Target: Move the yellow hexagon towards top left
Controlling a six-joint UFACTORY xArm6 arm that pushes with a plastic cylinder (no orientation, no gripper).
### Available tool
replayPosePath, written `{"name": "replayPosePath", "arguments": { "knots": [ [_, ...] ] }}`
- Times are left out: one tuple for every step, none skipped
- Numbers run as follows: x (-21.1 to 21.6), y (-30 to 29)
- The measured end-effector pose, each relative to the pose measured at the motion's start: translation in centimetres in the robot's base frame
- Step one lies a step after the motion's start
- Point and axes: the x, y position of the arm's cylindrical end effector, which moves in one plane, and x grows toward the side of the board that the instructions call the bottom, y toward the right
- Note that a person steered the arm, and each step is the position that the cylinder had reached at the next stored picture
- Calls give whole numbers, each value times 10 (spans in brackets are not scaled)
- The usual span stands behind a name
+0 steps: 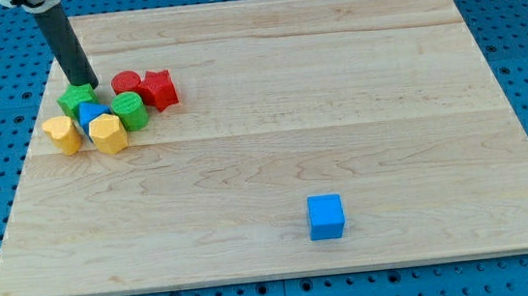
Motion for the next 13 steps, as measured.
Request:
{"name": "replayPosePath", "arguments": {
  "knots": [
    [-5, 0],
    [-12, 12],
    [-26, 72],
    [-26, 124],
    [34, 197],
    [129, 178],
    [169, 92],
    [169, 30],
    [169, 16],
    [144, -36],
    [129, -11],
    [120, 43],
    [123, 2]
  ]
}}
